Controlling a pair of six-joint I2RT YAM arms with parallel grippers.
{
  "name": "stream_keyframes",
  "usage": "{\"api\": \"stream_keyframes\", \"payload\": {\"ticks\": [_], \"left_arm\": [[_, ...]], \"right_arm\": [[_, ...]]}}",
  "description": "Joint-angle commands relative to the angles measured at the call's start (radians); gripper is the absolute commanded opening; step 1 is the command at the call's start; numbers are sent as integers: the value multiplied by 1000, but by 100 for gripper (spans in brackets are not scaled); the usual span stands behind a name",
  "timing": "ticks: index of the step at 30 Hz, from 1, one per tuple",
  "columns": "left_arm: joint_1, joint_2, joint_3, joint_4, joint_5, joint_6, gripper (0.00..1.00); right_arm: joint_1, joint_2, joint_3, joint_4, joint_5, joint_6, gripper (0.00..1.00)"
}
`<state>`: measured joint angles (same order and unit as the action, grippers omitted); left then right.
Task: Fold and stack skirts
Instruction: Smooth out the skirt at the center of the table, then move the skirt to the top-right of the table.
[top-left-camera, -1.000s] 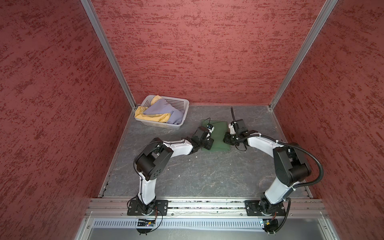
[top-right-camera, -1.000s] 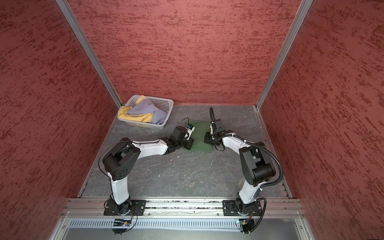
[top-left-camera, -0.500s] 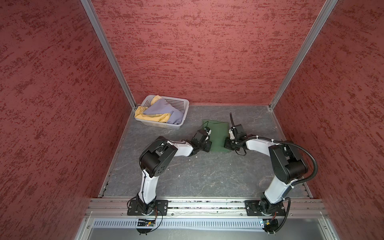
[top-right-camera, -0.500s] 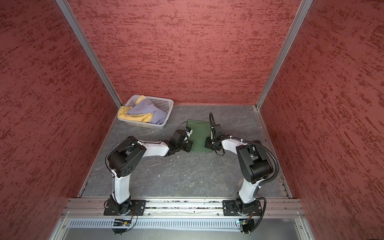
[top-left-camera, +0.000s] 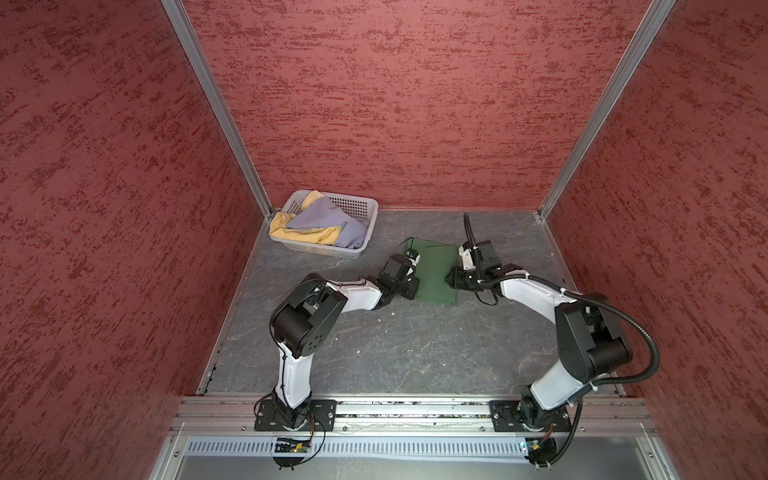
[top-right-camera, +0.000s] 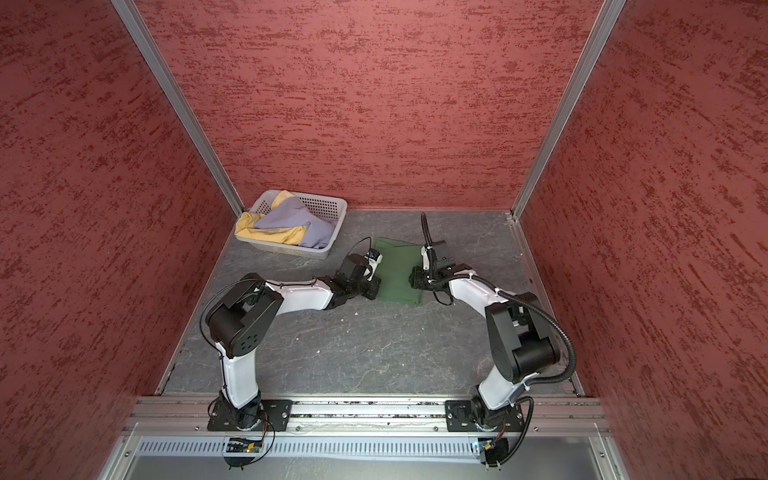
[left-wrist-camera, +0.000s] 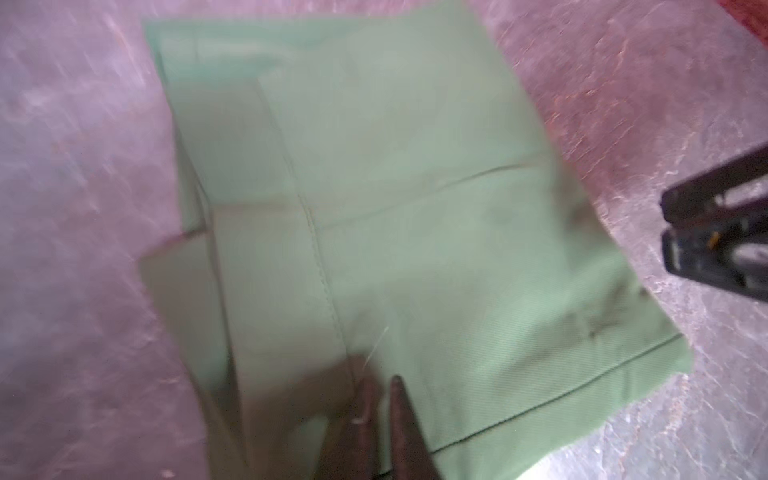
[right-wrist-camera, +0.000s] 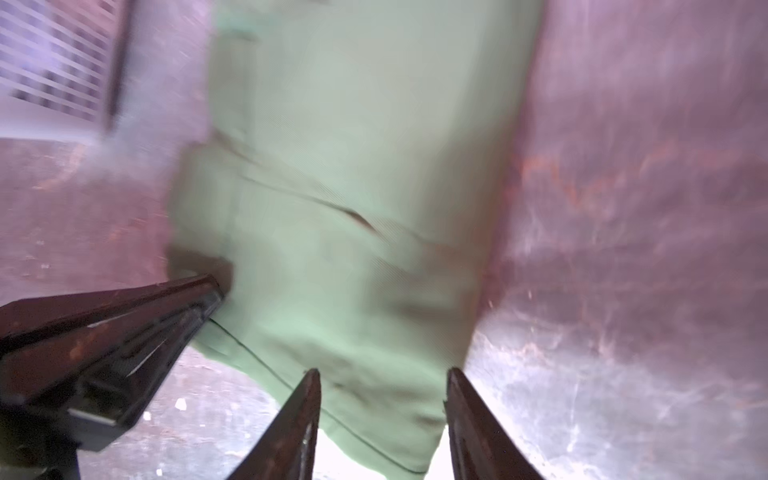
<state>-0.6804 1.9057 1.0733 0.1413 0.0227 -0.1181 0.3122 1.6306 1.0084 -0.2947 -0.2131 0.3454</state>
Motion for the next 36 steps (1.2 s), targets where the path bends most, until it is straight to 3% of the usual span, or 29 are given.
{"api": "stream_keyframes", "payload": {"ticks": [1, 7, 10, 12, 14, 16, 20, 29, 36], "left_arm": [[2, -87, 14, 6, 2, 48, 31], [16, -195, -24, -13, -17, 72, 50], [64, -257, -55, -49, -23, 6, 61], [104, -306, -97, -47, -17, -41, 76], [138, -356, -142, -47, -34, -98, 99], [169, -403, -172, -71, -46, -139, 99], [208, -479, -216, -141, -125, -188, 99], [271, -616, -338, -139, -200, -278, 99], [310, -655, -384, -121, -176, -309, 99]], "right_arm": [[18, -43, 47, -26, 55, -95, 51], [112, -37, 77, -21, 192, -267, 56], [174, -2, 115, -36, 245, -340, 57], [207, 24, 144, -41, 245, -361, 57], [231, 58, 185, -54, 243, -351, 57], [235, 122, 268, -128, 240, -268, 66], [276, 209, 340, -147, 202, -213, 69], [341, 357, 455, -170, 218, -116, 70], [366, 449, 504, -225, 287, -105, 70]]}}
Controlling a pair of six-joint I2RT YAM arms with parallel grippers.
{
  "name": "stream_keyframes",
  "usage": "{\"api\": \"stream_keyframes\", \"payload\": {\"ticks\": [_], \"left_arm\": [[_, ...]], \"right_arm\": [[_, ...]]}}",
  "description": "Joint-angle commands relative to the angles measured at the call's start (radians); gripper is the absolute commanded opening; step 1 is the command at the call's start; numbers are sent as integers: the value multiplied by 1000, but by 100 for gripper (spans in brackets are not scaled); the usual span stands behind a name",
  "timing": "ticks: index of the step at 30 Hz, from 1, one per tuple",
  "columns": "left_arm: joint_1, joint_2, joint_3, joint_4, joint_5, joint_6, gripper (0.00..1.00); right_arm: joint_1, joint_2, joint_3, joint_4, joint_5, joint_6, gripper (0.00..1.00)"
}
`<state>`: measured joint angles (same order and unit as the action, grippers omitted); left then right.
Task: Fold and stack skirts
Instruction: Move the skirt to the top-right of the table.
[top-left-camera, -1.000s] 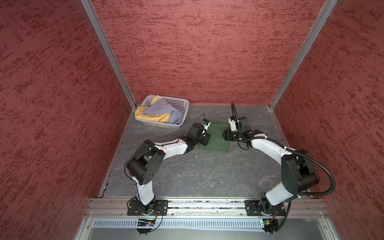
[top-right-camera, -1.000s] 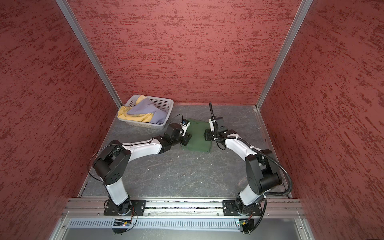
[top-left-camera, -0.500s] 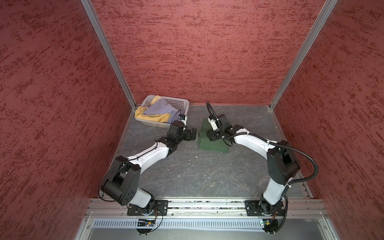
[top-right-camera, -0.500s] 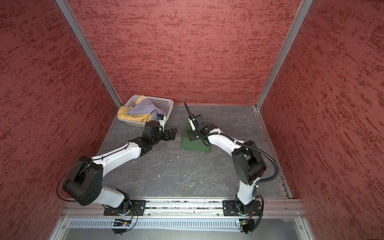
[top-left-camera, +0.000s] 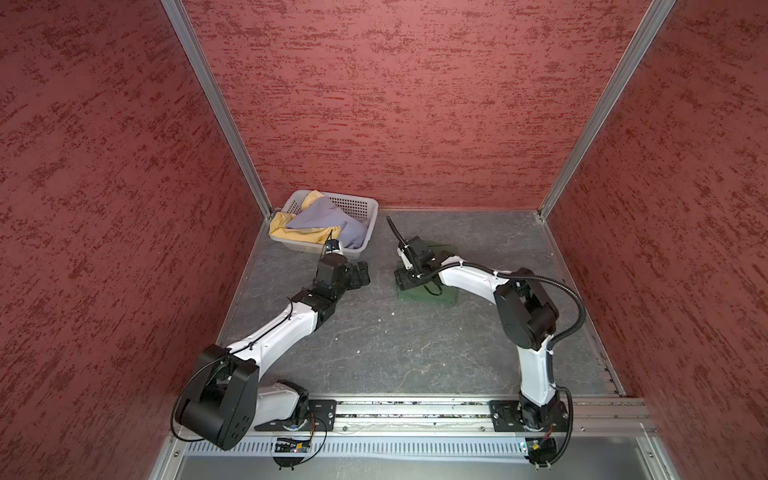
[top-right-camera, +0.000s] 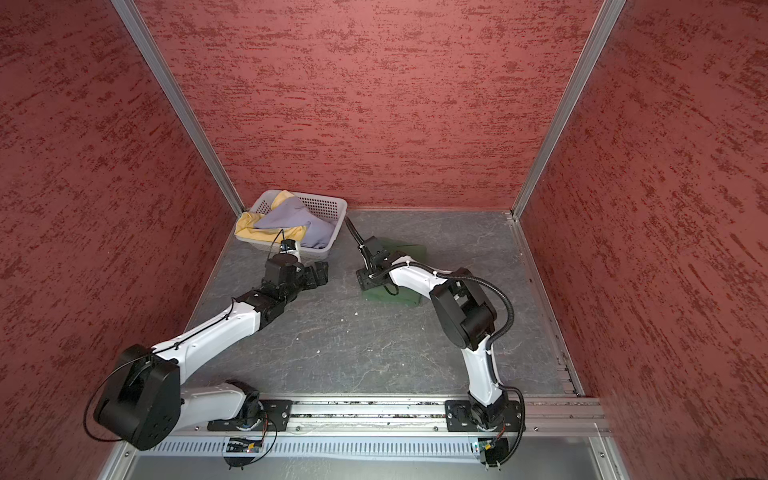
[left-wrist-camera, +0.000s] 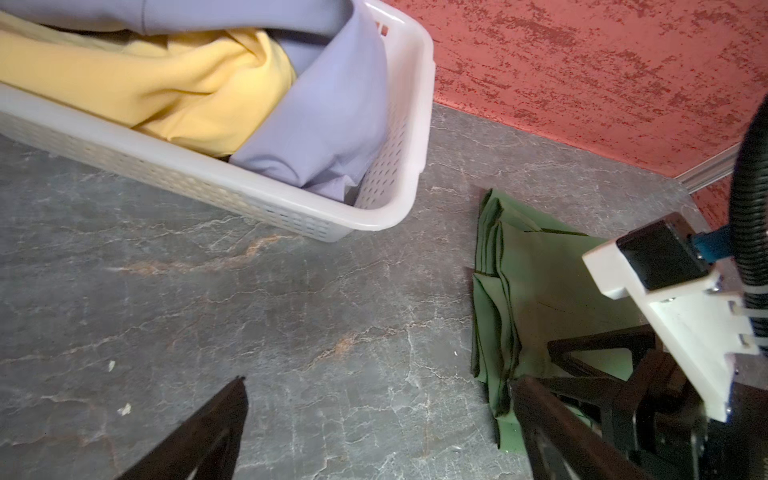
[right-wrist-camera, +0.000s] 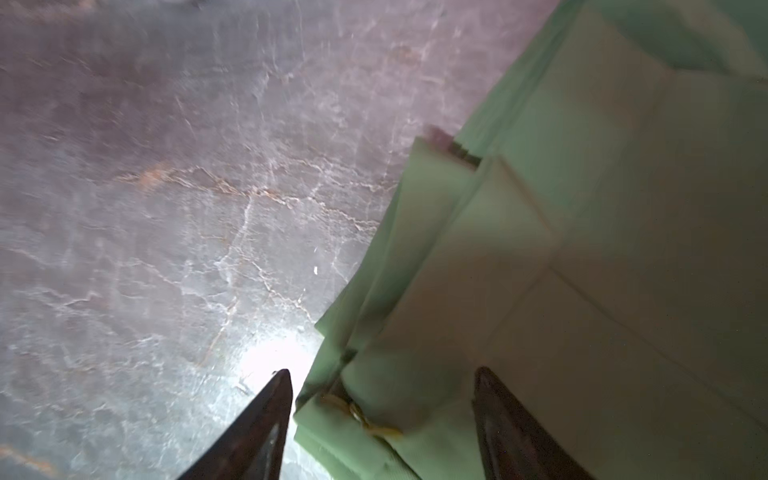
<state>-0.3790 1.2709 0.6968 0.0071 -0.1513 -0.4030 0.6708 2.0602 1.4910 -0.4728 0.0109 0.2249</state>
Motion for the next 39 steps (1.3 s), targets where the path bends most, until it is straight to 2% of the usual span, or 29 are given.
{"api": "stream_keyframes", "payload": {"ticks": [1, 10, 16, 20, 22, 31, 39], "left_arm": [[11, -21, -11, 13, -1, -24, 99], [25, -16, -22, 27, 12, -39, 99], [31, -6, -22, 39, 25, -38, 99], [32, 7, -25, 44, 22, -50, 99], [32, 11, -27, 50, 25, -55, 99], [33, 22, -16, 40, 19, -41, 100], [34, 47, 18, 30, 16, -28, 99]], "right_arm": [[7, 26, 16, -55, 80, 13, 69], [-16, 37, -52, -95, 214, -67, 62], [-112, -11, -136, -81, 237, -168, 63], [-191, -7, -172, -56, 292, -293, 63], [-229, 8, -171, -55, 324, -343, 63], [-370, 45, -135, -26, 325, -568, 65], [-462, 79, -49, -74, 327, -679, 66]]}}
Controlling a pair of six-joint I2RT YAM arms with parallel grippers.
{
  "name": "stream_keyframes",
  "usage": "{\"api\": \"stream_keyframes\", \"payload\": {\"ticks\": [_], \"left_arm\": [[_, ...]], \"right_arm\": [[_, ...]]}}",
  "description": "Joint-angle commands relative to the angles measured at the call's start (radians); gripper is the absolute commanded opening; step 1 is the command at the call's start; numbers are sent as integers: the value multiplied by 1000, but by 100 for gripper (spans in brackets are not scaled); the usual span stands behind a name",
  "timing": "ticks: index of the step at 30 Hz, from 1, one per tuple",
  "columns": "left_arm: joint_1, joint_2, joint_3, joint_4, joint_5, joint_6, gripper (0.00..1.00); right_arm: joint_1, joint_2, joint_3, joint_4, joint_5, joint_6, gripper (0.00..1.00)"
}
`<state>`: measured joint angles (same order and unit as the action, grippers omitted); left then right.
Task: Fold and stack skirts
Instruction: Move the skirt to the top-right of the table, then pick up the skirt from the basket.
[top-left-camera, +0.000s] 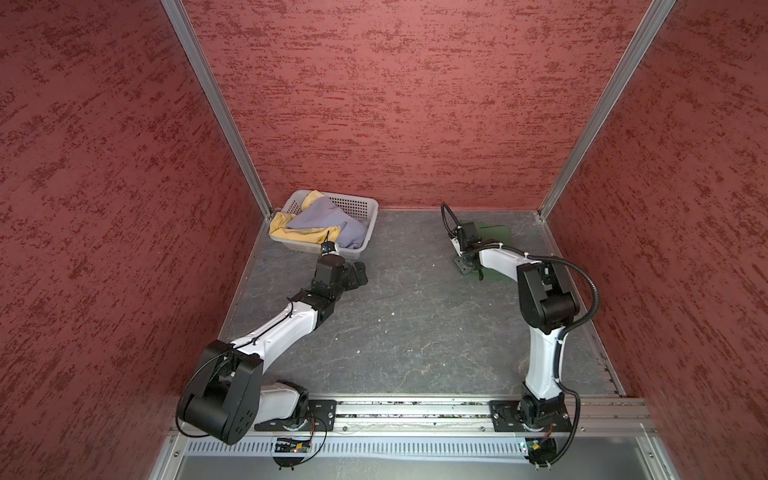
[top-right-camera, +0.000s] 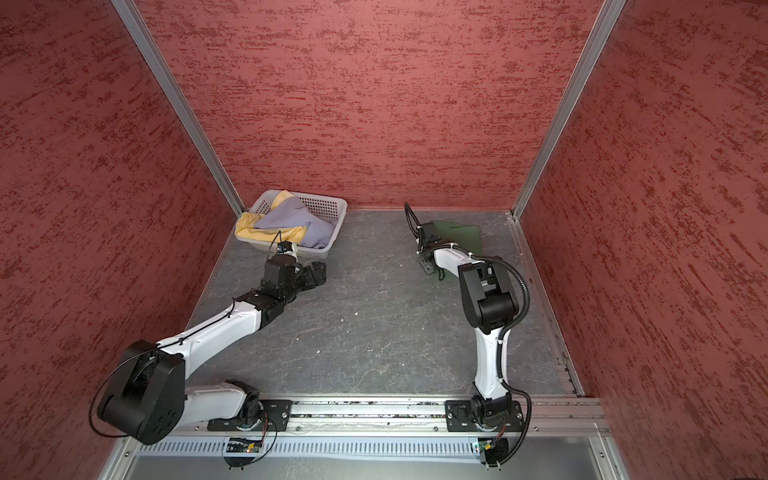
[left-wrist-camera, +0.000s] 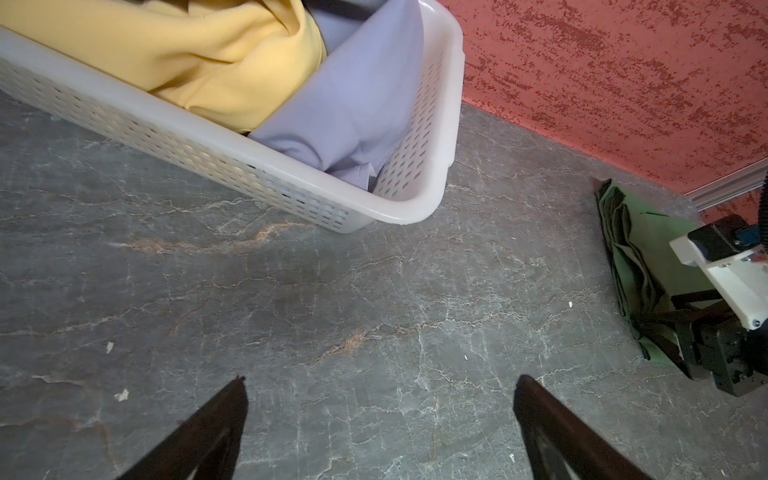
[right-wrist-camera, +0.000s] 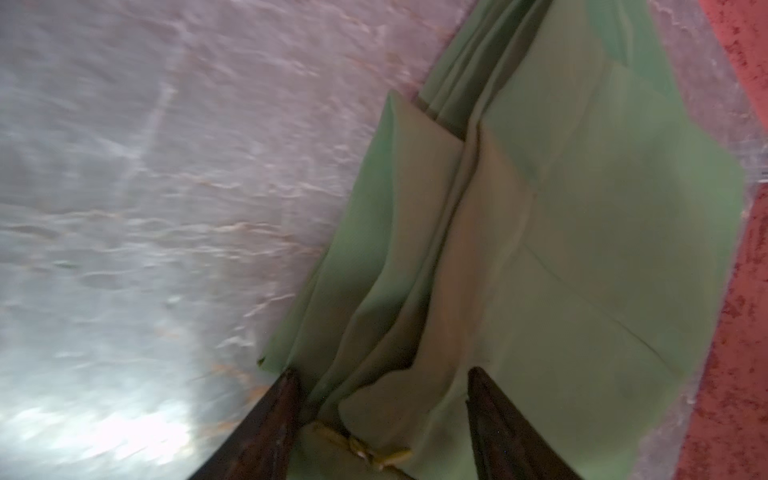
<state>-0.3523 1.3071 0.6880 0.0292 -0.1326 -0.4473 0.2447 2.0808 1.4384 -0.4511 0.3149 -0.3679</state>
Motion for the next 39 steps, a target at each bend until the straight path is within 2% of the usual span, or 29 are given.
{"api": "stream_keyframes", "payload": {"ticks": [1, 7, 11, 16, 18, 23, 27, 31, 34, 39], "left_arm": [[7, 16, 32, 6, -1, 17, 99], [7, 34, 56, -2, 1, 27, 99], [7, 44, 72, -5, 1, 29, 99], [7, 52, 112, -37, -7, 45, 99], [7, 50, 131, -61, -31, 52, 99], [19, 44, 187, -132, -84, 78, 99], [48, 44, 246, -190, -103, 103, 100], [87, 71, 333, -240, -100, 168, 99], [125, 150, 462, -347, -102, 201, 100], [169, 300, 654, -443, -72, 249, 100]], "right_arm": [[-47, 62, 9, -102, 31, -94, 66], [-72, 39, 9, -103, 19, -94, 69], [-73, 7, 31, -95, -41, -33, 73], [-74, -84, 52, -56, -159, 91, 86], [-75, -138, 34, 2, -158, 172, 99], [-84, -244, -37, 138, -79, 382, 99], [-113, -334, -107, 202, -205, 507, 99], [-113, -434, -184, 275, -310, 537, 97], [-111, -510, -267, 355, -379, 562, 91], [-107, -598, -350, 391, -416, 615, 93]]}}
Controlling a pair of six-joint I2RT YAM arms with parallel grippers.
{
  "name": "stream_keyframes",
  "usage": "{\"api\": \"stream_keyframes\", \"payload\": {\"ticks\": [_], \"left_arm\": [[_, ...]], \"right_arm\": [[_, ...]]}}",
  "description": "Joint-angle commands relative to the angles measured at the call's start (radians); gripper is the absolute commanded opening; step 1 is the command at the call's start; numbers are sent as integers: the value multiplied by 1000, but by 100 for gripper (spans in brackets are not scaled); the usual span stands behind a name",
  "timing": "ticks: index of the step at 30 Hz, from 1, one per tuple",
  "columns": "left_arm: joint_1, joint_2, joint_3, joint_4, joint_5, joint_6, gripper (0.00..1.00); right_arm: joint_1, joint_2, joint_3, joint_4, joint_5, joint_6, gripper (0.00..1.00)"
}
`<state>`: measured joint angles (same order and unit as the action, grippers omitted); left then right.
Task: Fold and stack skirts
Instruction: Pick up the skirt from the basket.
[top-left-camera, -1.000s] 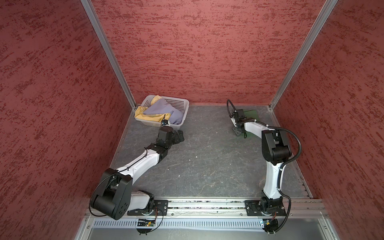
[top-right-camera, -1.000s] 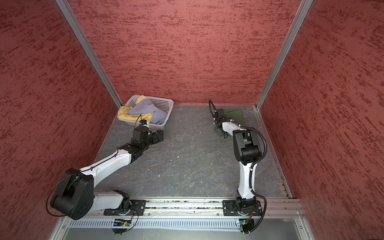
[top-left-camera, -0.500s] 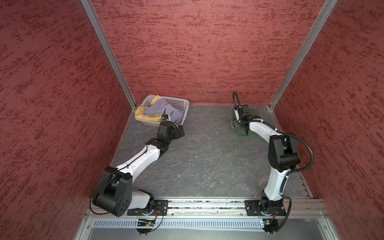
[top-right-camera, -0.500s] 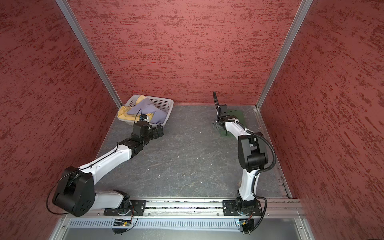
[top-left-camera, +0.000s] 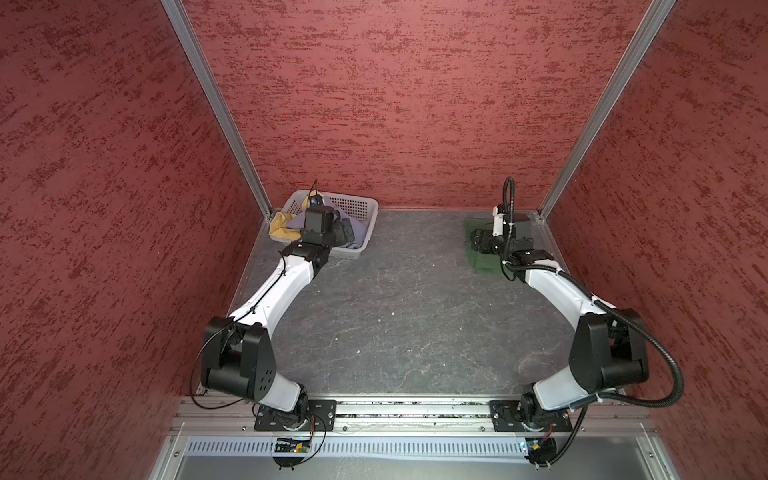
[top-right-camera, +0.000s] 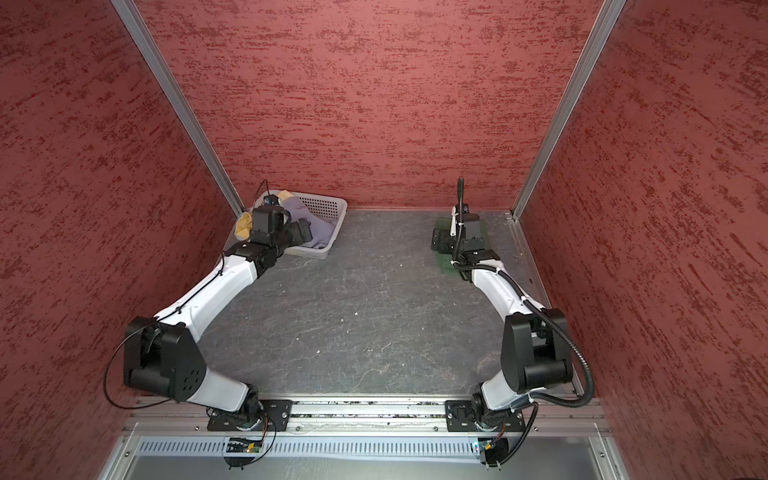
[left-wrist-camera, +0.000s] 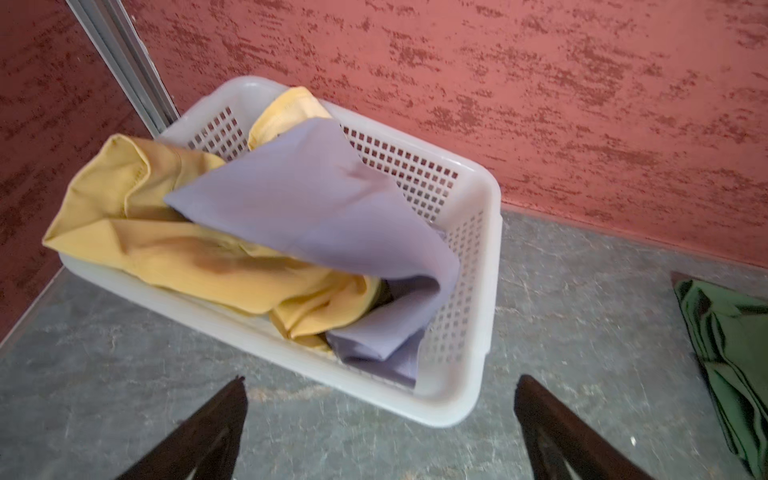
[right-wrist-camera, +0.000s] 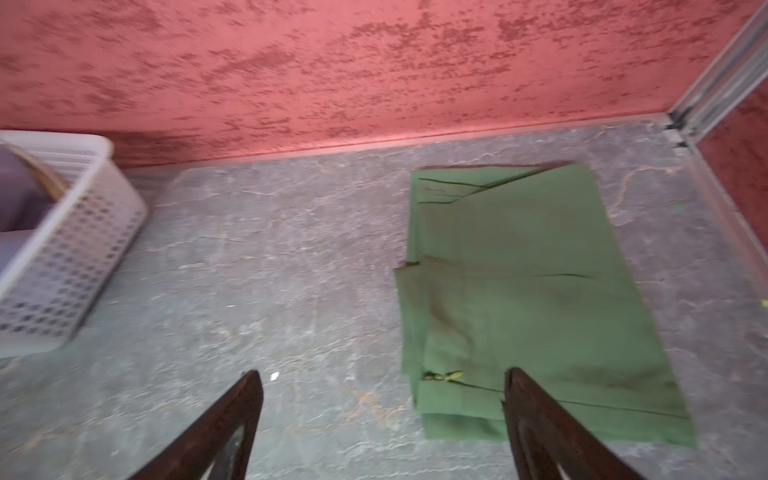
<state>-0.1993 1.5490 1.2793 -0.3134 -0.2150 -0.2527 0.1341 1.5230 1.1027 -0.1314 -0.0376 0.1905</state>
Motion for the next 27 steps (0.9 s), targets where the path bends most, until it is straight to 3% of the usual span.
{"api": "stream_keyframes", "payload": {"ticks": [1, 8, 15, 19, 21, 27], "left_arm": [[23, 91, 100, -114, 11, 61, 100], [53, 291, 330, -219, 47, 43, 99], [62, 385, 402, -218, 120, -29, 98], [61, 419, 428, -205, 113, -41, 93], [62, 436, 445, -204, 108, -41, 84], [62, 450, 468, -194, 104, -38, 36]], "right_arm": [[3, -48, -17, 52, -65, 64, 95], [5, -50, -17, -65, -96, 58, 99], [7, -42, -66, -48, -109, 56, 99], [8, -31, -78, -38, -120, 58, 99], [8, -26, -82, -34, -126, 59, 99], [10, -15, -91, -31, -140, 63, 99]]}}
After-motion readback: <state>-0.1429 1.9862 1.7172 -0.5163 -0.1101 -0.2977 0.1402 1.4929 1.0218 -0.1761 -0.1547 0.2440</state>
